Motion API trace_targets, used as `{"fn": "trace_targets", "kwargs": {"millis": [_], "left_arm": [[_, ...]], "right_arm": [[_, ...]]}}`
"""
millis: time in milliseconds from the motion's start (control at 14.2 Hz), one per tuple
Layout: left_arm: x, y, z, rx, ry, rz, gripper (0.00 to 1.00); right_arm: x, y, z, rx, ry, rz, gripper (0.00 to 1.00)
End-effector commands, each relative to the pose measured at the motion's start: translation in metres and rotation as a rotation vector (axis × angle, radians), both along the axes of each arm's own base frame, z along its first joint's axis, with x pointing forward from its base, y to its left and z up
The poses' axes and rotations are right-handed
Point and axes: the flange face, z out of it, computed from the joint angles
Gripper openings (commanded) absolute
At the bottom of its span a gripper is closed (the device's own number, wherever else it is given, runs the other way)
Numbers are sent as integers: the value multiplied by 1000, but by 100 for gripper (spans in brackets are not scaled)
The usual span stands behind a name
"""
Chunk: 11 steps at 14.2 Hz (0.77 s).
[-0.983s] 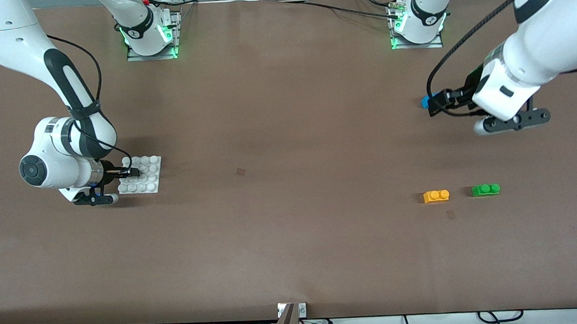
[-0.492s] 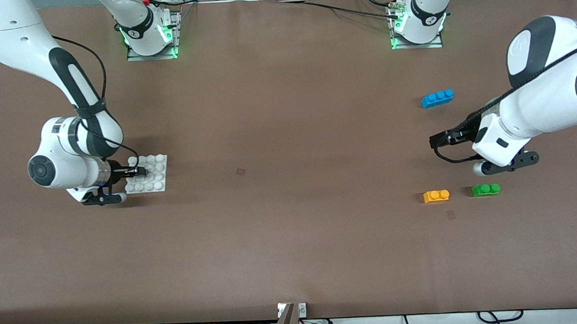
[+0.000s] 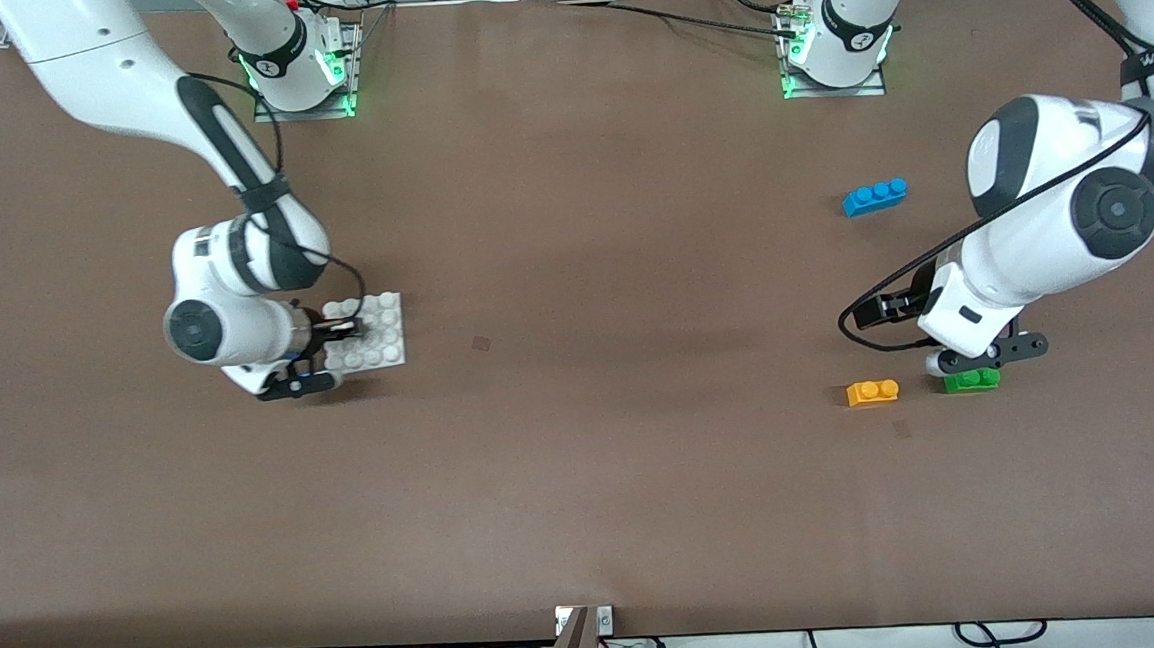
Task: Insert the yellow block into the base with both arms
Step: 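Lift the base plate with the right gripper while the left gripper reaches the yellow block, then grasp the yellow block with the left gripper while the right gripper holds the plate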
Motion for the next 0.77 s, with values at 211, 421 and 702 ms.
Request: {"fn": "trace_targets", "kwargs": {"millis": [211, 421, 702], "left_arm": [[31, 27, -67, -16, -91, -50, 100], [40, 39, -100, -30, -117, -57, 100], [46, 43, -122, -10, -151, -79, 100]], "right_arm": [[-11, 118, -7, -25, -14, -8, 54], [-16, 177, -13, -47, -31, -83, 54], [-21, 249, -16, -34, -69, -116, 55]]}}
